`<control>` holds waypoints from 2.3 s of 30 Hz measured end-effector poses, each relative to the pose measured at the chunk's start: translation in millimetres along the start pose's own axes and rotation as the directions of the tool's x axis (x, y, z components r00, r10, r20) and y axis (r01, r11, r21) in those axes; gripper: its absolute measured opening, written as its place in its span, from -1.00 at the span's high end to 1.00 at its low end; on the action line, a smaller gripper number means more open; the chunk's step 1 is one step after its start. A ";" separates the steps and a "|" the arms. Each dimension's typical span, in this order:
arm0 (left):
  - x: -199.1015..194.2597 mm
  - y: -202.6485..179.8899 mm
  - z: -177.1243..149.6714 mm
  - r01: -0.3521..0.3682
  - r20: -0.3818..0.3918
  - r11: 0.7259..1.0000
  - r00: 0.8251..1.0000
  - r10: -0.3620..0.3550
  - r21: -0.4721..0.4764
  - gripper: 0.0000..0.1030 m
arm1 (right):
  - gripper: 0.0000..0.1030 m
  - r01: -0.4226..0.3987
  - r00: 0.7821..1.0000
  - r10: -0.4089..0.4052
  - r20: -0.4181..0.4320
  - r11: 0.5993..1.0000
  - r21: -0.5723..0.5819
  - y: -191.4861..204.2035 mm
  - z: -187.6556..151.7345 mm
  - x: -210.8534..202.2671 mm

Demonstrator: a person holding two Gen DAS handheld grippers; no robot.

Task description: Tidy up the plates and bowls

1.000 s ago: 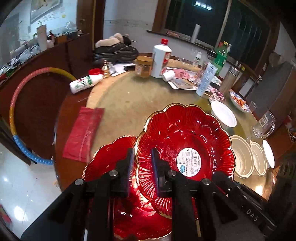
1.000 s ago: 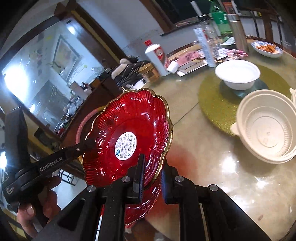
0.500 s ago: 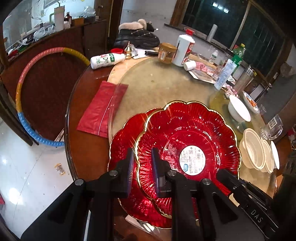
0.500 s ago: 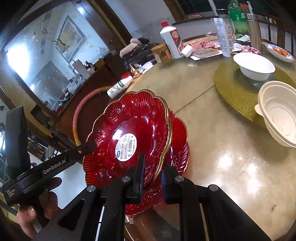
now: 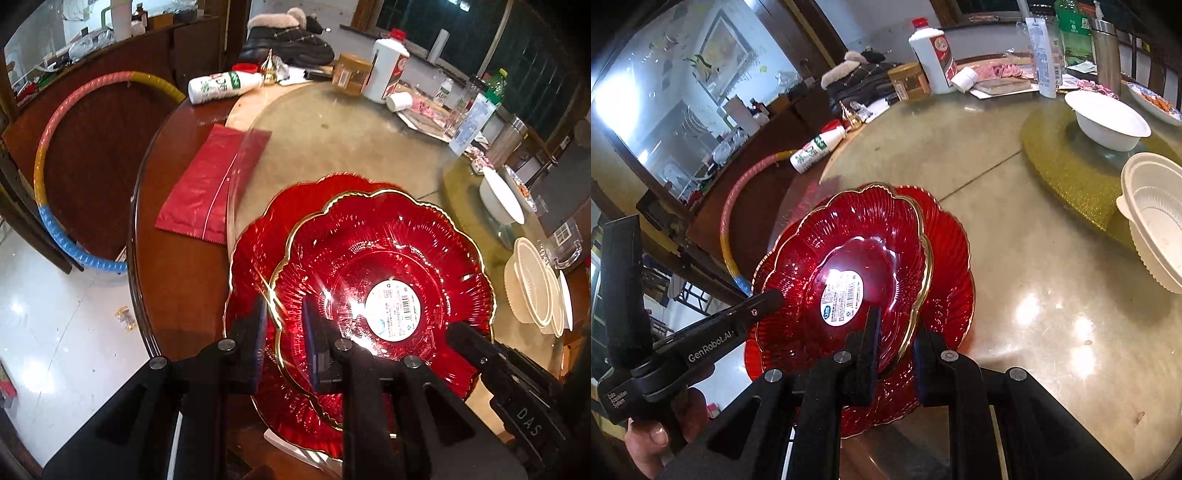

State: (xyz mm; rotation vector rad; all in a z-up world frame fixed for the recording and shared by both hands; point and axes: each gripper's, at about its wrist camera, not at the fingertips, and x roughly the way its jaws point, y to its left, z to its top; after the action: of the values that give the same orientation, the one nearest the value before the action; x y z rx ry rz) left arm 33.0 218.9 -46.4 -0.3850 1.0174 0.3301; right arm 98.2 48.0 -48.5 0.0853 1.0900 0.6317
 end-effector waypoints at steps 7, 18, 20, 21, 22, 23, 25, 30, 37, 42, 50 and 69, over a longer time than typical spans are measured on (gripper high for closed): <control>3.1 -0.1 0.7 -0.018 0.004 1.000 1.000 0.018 0.014 0.70 | 0.69 0.024 1.000 -0.024 -0.016 1.000 -0.016 2.4 1.3 6.2; 4.6 -3.2 -0.1 -0.044 0.004 0.999 0.999 0.043 0.026 0.70 | 0.64 0.053 0.998 -0.054 -0.025 0.998 -0.042 6.7 1.0 10.0; 4.7 -4.2 -0.5 -0.047 0.004 0.999 0.999 0.047 0.024 0.70 | 0.63 0.053 0.998 -0.054 -0.026 0.998 -0.040 6.9 1.4 10.4; 4.9 -4.5 -0.9 -0.049 0.004 0.999 0.999 0.049 0.023 0.70 | 0.61 0.053 0.998 -0.054 -0.028 0.998 -0.039 7.1 1.5 10.5; 5.1 -4.9 -1.1 -0.053 0.003 0.998 0.999 0.053 0.020 0.70 | 0.60 0.052 0.998 -0.054 -0.030 0.998 -0.039 7.5 2.8 10.8; 5.4 -5.8 -0.9 -0.057 0.003 0.998 0.998 0.057 0.019 0.70 | 0.58 0.053 0.998 -0.055 -0.034 0.998 -0.042 8.2 2.9 11.1; 5.5 -7.7 -1.4 -0.071 0.005 0.997 0.997 0.071 0.022 0.70 | 0.52 0.051 0.998 -0.053 -0.038 0.997 -0.049 9.5 3.2 11.4; 5.0 -8.2 -3.2 -0.079 0.005 0.997 0.997 0.078 0.016 0.70 | 0.42 0.046 0.998 -0.049 -0.043 0.997 -0.057 11.0 2.9 11.3; 4.4 -6.3 -2.3 -0.054 -0.006 0.998 0.999 0.054 0.013 0.63 | 0.19 0.046 0.997 -0.049 -0.052 0.997 -0.070 15.1 5.6 13.3; 0.6 -7.9 -3.2 -0.002 -0.023 1.000 1.000 0.002 0.013 0.34 | -0.13 0.048 0.997 -0.054 -0.059 0.995 -0.092 23.8 6.5 11.3; -12.6 -2.9 2.8 0.036 0.009 0.998 0.999 -0.036 -0.043 -0.25 | -0.36 0.071 0.997 -0.074 -0.036 0.995 -0.073 22.1 11.0 -2.9; -67.2 -62.2 -7.8 0.137 0.170 0.988 0.974 -0.148 0.075 -0.59 | -0.67 -0.175 0.978 0.157 0.138 0.977 0.126 -59.9 -3.8 -78.2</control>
State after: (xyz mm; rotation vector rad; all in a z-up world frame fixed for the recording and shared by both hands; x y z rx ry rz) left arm 21.7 154.5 18.1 -0.3632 0.8206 0.1976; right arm 97.2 -42.7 -9.7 0.3350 1.0085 0.6911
